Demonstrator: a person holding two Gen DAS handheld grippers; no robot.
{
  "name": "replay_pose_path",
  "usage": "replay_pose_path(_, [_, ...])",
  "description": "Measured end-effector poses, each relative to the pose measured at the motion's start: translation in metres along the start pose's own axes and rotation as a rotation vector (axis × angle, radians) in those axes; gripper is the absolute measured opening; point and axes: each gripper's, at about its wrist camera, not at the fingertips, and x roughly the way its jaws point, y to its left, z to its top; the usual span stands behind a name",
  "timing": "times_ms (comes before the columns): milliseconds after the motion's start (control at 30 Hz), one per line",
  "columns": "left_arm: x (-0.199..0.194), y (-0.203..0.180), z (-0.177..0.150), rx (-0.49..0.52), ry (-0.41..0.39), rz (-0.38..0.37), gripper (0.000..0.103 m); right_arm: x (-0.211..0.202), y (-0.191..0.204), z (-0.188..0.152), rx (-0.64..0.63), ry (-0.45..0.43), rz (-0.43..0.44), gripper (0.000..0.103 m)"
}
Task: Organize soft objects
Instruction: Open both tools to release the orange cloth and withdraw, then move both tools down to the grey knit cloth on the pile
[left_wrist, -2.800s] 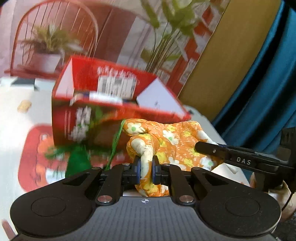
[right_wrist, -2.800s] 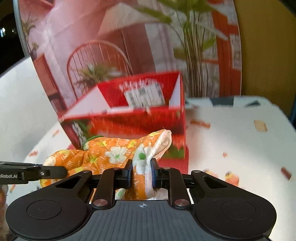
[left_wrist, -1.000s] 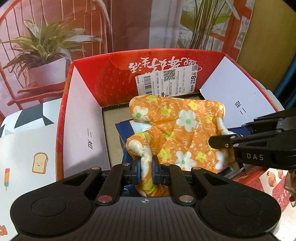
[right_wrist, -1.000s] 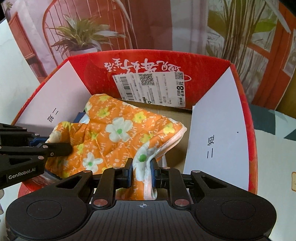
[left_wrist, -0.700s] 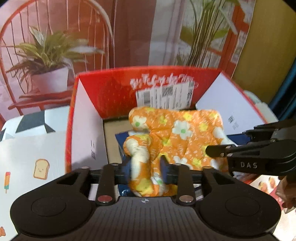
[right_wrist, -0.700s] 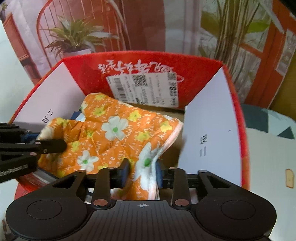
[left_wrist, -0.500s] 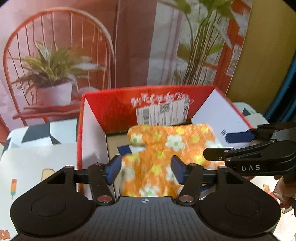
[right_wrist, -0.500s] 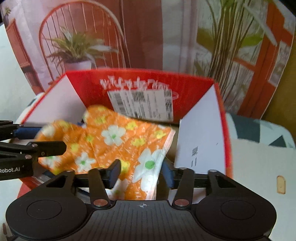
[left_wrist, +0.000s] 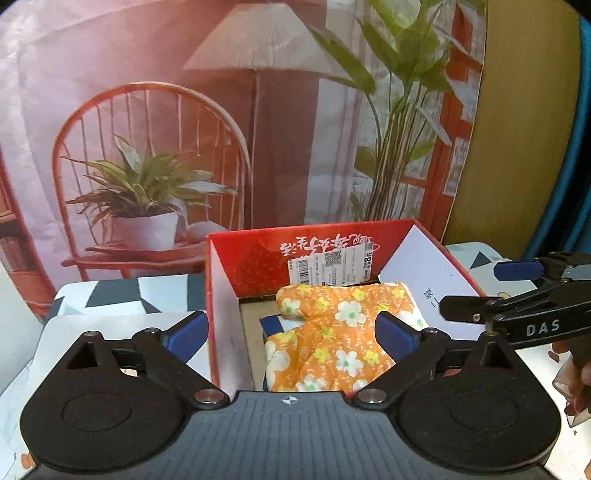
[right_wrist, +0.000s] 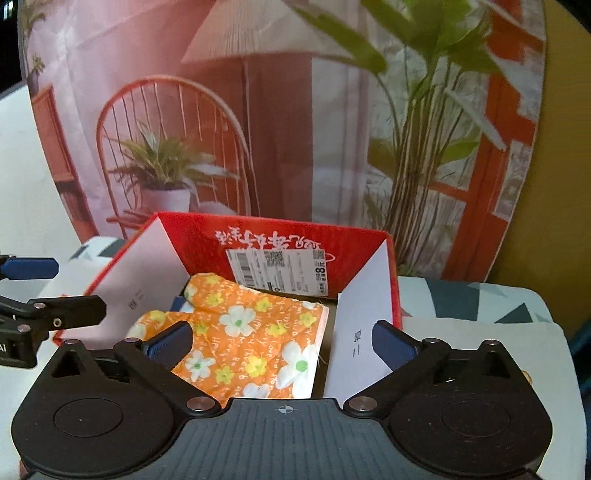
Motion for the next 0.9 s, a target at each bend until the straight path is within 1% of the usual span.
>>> replay_pose_path(133, [-0.021, 0.002, -0.010, 0.002, -0.027, 0.008, 0.098, -0.023, 0.000, -0.010, 0.016, -0.041, 0.015, 0.102])
replay_pose_path(300, [-0.044, 0.004, -0.028, -0.002, -0.048, 0.023, 0.098, -0.047, 0.002, -0.028, 0.018, -0.080, 0.012, 0.103])
replay_pose_path(433, [-0.061, 0.004, -0.047, 0.014, -0.062, 0.044, 0.098, -0.063, 0.004, -0.045, 0.023, -0.108, -0.001, 0.103])
replay_pose_path(567, [-0.075, 0.001, -0.068, 0.024, -0.067, 0.056, 0.098, -0.075, 0.006, -0.064, 0.027, -0.118, 0.012, 0.103])
replay_pose_path(900, [-0.090, 0.000, -0.115, -0.010, -0.048, 0.057, 0.098, -0.089, 0.010, -0.116, 0.044, -0.115, 0.018, 0.103])
